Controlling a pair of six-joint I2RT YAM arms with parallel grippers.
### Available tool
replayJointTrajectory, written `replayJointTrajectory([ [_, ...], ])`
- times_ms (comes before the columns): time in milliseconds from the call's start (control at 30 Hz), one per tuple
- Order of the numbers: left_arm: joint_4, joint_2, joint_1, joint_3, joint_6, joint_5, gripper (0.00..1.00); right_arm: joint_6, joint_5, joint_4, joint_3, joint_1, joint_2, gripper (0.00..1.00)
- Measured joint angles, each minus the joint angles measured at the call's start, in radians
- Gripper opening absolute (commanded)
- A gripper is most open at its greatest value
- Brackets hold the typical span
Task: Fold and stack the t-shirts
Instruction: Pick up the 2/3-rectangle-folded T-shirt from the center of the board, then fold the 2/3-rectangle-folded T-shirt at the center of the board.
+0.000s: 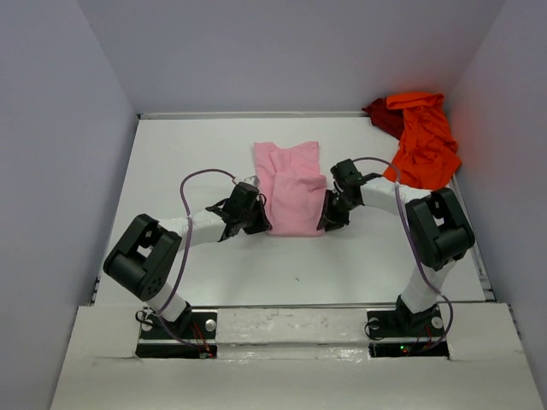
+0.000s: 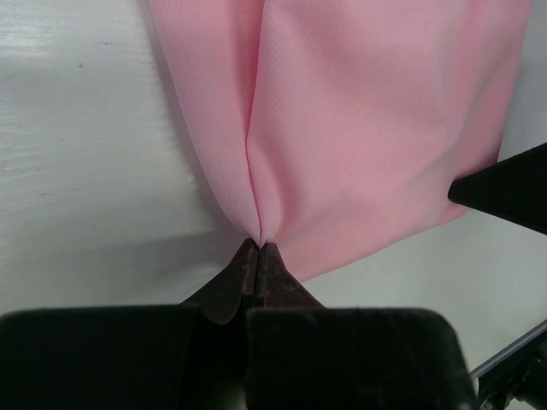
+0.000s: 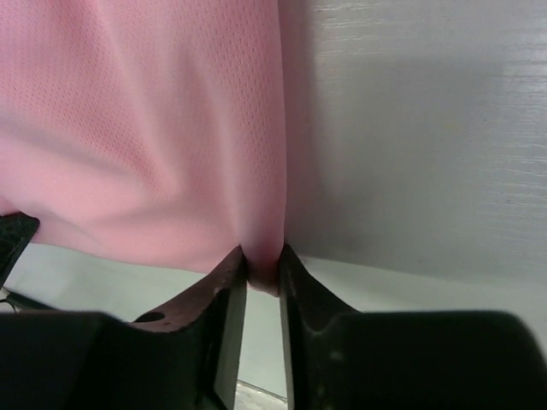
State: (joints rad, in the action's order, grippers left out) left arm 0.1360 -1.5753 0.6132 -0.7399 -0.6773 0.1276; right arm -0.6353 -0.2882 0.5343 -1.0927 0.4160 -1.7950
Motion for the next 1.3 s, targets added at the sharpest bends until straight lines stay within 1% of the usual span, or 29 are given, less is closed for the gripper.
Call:
replayJointTrajectory([
  [33, 0.000, 0.000, 0.000, 0.000, 0.000, 0.000, 0.00, 0.001, 0.000, 0.000, 0.000, 0.002, 0.000, 0.20],
  [100, -0.002, 0.000, 0.000, -0.002, 0.000, 0.000, 0.00, -0.002, 0.000, -0.002, 0.000, 0.003, 0.000, 0.19],
  [133, -0.003, -0.001, 0.000, -0.003, 0.000, 0.001, 0.00, -0.005, -0.001, -0.002, 0.000, 0.003, 0.000, 0.12],
  [167, -0.006, -0.005, 0.000, -0.007, 0.000, 0.001, 0.00, -0.005, -0.001, -0.003, 0.001, 0.005, 0.000, 0.00],
  [333, -0.010, -0.017, 0.000, -0.013, 0.004, 0.002, 0.00, -0.016, -0.008, -0.016, 0.030, 0.006, 0.016, 0.00],
  [500, -0.026, -0.008, 0.000, -0.010, 0.003, 0.010, 0.00, -0.016, -0.019, -0.008, 0.068, 0.011, 0.065, 0.00],
  [633, -0.056, 0.076, 0.000, 0.024, -0.002, 0.016, 0.00, -0.015, -0.036, 0.013, 0.093, 0.011, 0.134, 0.00],
  [900, -0.200, 0.311, 0.027, 0.033, -0.003, 0.013, 0.00, -0.018, -0.066, 0.082, 0.114, 0.017, 0.267, 0.00],
  [1033, -0.251, 0.376, 0.033, 0.033, -0.006, 0.006, 0.00, -0.024, -0.077, 0.109, 0.115, 0.025, 0.312, 0.00],
  [1167, -0.277, 0.378, 0.033, 0.033, -0.011, -0.002, 0.00, -0.024, -0.078, 0.150, 0.067, 0.026, 0.289, 0.00],
  [1300, -0.308, 0.348, 0.032, -0.001, -0.010, -0.021, 0.00, -0.021, -0.067, 0.179, -0.053, 0.026, 0.212, 0.00],
])
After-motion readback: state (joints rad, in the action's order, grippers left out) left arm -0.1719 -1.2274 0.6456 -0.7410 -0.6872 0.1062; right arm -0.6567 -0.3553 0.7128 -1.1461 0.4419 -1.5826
